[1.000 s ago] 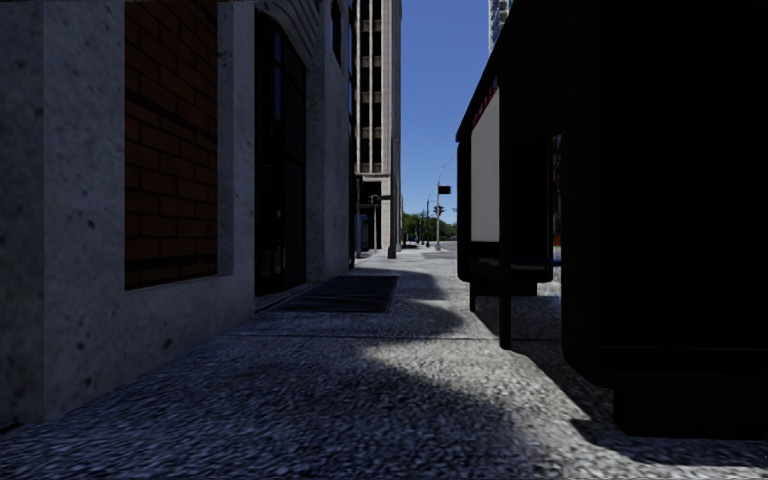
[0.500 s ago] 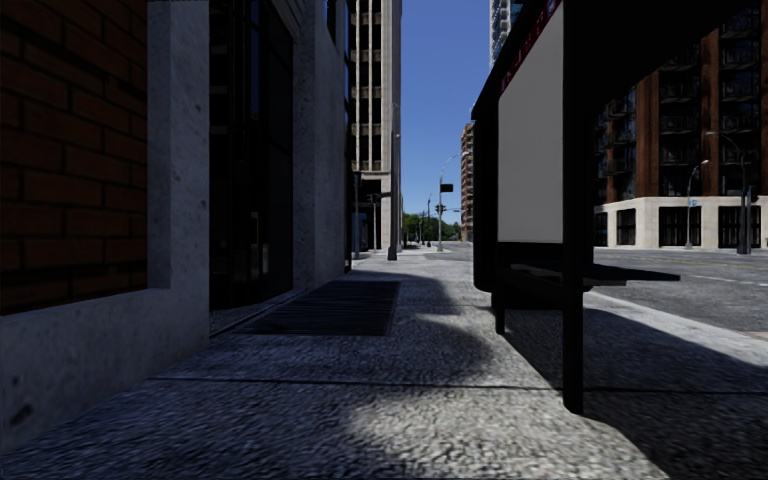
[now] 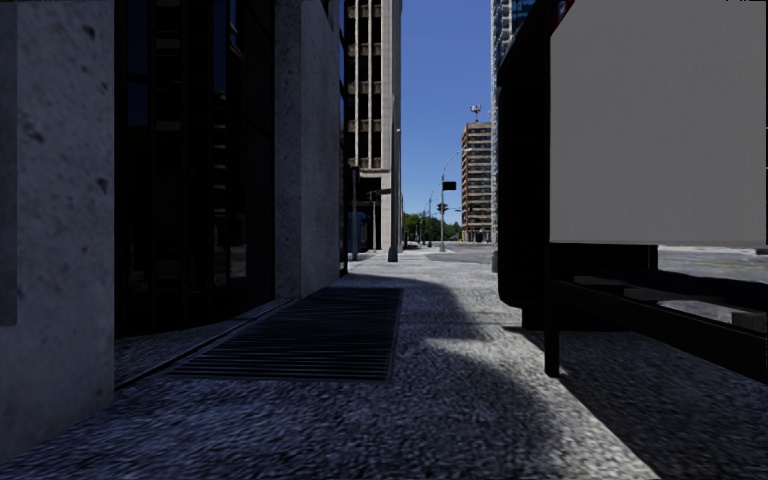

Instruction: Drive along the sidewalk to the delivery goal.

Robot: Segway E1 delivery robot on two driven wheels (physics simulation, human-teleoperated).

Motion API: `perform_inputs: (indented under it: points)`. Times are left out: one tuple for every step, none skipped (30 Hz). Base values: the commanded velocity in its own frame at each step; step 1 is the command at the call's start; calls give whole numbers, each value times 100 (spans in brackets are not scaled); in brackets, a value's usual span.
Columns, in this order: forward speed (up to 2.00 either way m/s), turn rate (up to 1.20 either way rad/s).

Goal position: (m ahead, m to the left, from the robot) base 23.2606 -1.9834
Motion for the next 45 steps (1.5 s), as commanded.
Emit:
perform_inputs:
  points:
    - [200, -15]
    - [200, -16]
    - [200, -16]
    - [200, -16]
    - [200, -17]
    - [200, -19]
    - [200, -19]
    - [200, -22]
    - [200, -22]
    - [200, -23]
    - [200, -23]
    - [200, -23]
    - [200, -23]
    - [200, -23]
    - [200, -23]
    - [200, -23]
    - [200, -24]
    - [200, -24]
    - [200, -24]
    - [200, -24]
    - [200, -24]
    - [200, -24]
    - [200, -24]
    - [200, -24]
    - [200, -24]
    - [200, -25]
    - [200, -25]
    - [200, -25]
    - [200, -25]
    - [200, -25]
    - [200, -25]
    - [200, -25]
    - [200, -25]
    - [200, -10]
    - [200, -10]
    - [200, 0]
    - [200, 0]
    - [200, 0]
    - [200, 0]
    - [200, 0]
    - [200, 0]
    - [200, 0]
    - [200, 0]
    - [200, 0]
    - [200, 0]
